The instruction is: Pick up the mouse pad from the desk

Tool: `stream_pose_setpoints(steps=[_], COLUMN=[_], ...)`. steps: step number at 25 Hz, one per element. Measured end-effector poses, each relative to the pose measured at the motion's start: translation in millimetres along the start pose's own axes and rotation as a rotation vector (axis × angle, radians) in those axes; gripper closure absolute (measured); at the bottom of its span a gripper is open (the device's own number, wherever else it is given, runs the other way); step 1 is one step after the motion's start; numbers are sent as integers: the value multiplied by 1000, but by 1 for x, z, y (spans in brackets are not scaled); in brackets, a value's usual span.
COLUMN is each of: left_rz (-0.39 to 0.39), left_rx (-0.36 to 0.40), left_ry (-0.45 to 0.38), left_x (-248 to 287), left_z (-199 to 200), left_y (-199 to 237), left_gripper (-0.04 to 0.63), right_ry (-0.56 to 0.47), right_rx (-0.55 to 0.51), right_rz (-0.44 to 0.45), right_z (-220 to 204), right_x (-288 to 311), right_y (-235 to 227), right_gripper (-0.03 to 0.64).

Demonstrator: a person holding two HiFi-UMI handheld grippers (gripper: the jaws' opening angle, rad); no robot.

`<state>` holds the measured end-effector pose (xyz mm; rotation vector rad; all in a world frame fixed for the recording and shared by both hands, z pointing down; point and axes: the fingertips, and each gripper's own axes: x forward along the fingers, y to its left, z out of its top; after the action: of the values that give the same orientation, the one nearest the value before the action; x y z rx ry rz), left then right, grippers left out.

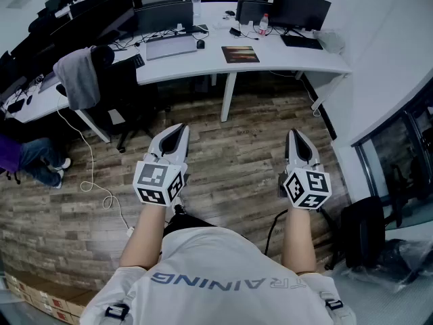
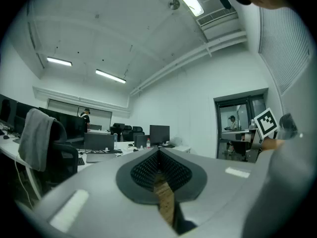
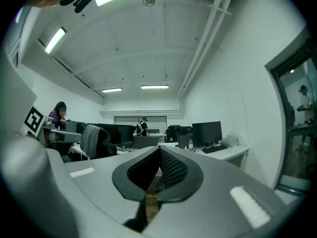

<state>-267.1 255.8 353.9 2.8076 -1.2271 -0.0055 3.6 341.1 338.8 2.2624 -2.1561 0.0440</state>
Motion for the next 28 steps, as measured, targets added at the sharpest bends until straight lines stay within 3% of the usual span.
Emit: stream_pose_setpoints(steps=[16, 28], left_rz=[-19, -21], left_rx=[17, 4], left_ry=[20, 49], left_x=[8, 36], left_z=[1, -9], left_y=[-14, -30], left_gripper=[595, 595], right_ry=[0, -19], right_rx=[3, 67], right_rz=[-15, -3], right_z=[-7, -17], right_x=[-6, -3], right_y=[-11, -41], right_gripper=[604, 604])
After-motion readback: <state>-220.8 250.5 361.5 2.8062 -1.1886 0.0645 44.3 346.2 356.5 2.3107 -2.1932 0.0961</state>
